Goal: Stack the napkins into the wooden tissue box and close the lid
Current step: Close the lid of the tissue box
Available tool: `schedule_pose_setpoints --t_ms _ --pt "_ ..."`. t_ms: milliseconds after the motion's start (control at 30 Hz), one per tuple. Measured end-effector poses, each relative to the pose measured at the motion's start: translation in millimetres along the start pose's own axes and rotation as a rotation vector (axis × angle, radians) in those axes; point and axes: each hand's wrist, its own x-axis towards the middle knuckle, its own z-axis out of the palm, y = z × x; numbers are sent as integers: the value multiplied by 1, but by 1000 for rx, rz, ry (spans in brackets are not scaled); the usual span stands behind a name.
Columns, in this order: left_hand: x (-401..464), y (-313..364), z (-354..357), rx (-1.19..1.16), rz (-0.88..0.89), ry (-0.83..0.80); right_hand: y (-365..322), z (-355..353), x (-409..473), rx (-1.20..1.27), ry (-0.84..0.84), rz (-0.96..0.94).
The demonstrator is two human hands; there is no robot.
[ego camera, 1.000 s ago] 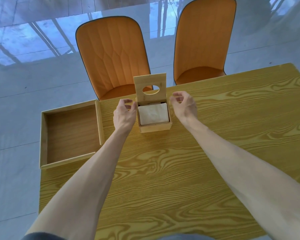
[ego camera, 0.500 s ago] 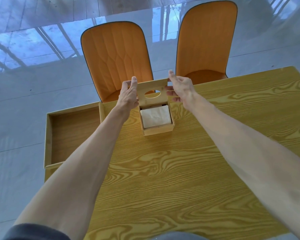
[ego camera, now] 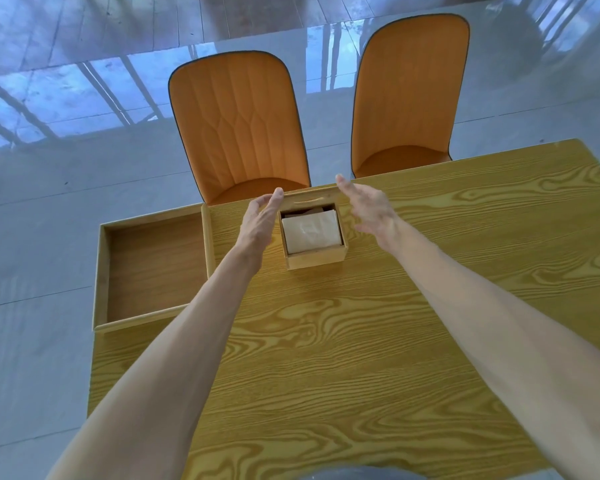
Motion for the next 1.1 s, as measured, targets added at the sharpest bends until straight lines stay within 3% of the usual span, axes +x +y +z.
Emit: schedule_pose_setpoints --t_ms 267,500,1100 --pt "-15 -30 -1 -115 -46 -43 34 -7 -13 16 -113 7" --pt "-27 -49 3 -193 -27 -19 56 -8 -19 32 -75 20" --pt "-23 -69 5 -84 10 57 73 -1 -14 -58 49 -36"
